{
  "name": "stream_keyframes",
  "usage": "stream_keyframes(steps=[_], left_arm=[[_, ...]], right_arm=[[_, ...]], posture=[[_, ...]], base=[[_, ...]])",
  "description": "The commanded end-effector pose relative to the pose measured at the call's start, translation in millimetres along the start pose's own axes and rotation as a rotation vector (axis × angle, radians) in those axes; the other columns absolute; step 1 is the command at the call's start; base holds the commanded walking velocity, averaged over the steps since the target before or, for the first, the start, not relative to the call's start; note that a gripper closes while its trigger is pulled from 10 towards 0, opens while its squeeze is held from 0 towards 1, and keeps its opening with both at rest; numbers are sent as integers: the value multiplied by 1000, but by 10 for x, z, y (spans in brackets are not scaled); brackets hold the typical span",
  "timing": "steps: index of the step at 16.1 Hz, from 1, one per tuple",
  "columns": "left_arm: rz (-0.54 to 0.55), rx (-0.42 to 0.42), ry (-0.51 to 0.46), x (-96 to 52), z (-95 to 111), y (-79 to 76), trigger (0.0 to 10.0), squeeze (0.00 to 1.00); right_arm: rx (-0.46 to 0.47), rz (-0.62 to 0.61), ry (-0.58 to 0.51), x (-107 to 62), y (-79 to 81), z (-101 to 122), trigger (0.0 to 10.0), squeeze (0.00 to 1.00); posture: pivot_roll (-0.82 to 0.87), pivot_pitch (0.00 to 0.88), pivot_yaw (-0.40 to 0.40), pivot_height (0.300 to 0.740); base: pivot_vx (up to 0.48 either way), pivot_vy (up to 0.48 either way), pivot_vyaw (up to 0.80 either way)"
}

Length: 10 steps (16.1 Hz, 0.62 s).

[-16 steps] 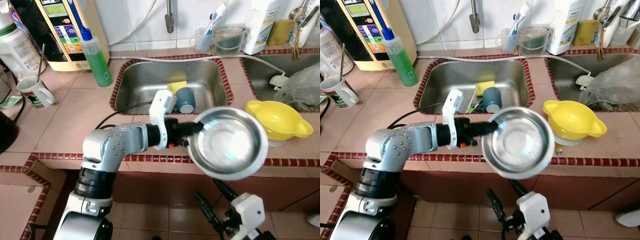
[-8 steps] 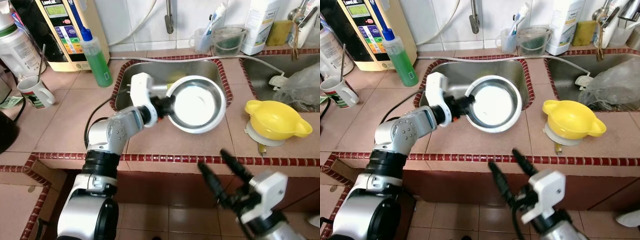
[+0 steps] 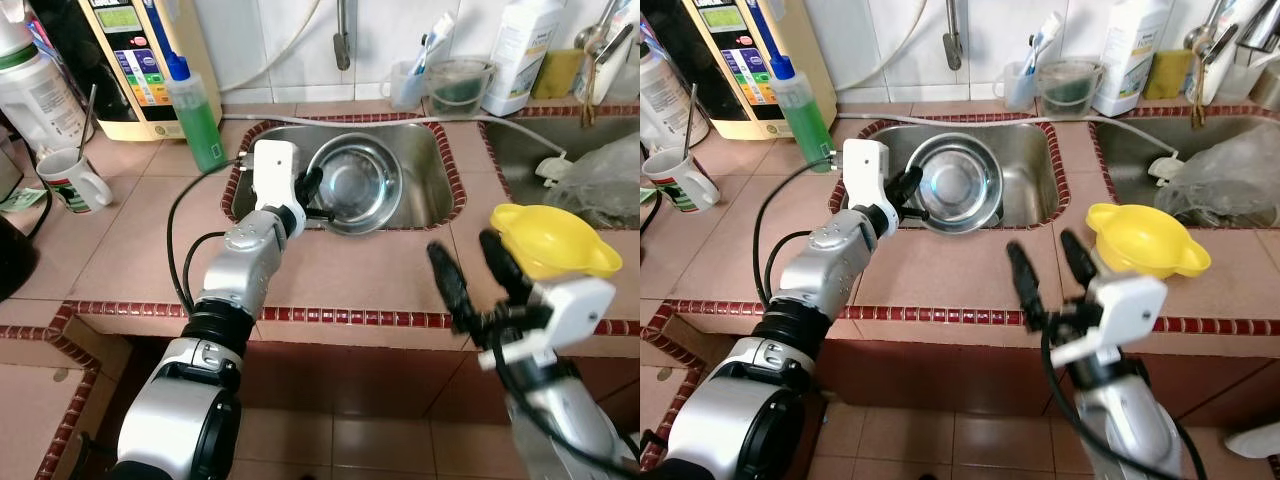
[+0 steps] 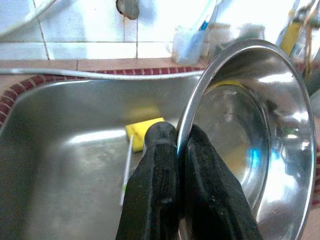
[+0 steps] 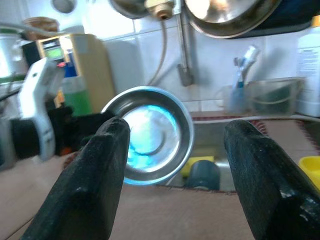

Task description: Kitchen organization

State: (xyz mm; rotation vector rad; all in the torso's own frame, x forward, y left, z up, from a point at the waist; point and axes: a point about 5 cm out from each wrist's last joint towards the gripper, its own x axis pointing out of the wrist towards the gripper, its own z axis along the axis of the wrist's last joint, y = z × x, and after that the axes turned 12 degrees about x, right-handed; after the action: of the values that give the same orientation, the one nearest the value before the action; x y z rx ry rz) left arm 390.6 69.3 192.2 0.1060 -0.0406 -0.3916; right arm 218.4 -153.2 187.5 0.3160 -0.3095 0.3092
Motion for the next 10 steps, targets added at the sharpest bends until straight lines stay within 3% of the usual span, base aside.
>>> stream_keyframes(steps=[1,5,9,10], left_arm=[[5,-3,26,2,-68,12,10000,0],[-18,54,-34,21,-73,-5,10000,0],[-59,-27,-67,42,-42,-37,10000,0],[-61,-15,-90,39,-29,-39,10000,0]], right_arm=[[-11,-49,6,25,-53,-21,10000,0],[-20,-93,-16,167,-82,-41,10000,0],[-25,-87,-14,264,-68,-72,10000,0],[-25,-85,-14,269,-66,-76,10000,0]], posture=[[-193,66,101,740],[-189,41,97,740],[-190,16,87,740],[-189,11,84,740]], base=[[0,0,0],[0,0,0],[0,0,0],[0,0,0]])
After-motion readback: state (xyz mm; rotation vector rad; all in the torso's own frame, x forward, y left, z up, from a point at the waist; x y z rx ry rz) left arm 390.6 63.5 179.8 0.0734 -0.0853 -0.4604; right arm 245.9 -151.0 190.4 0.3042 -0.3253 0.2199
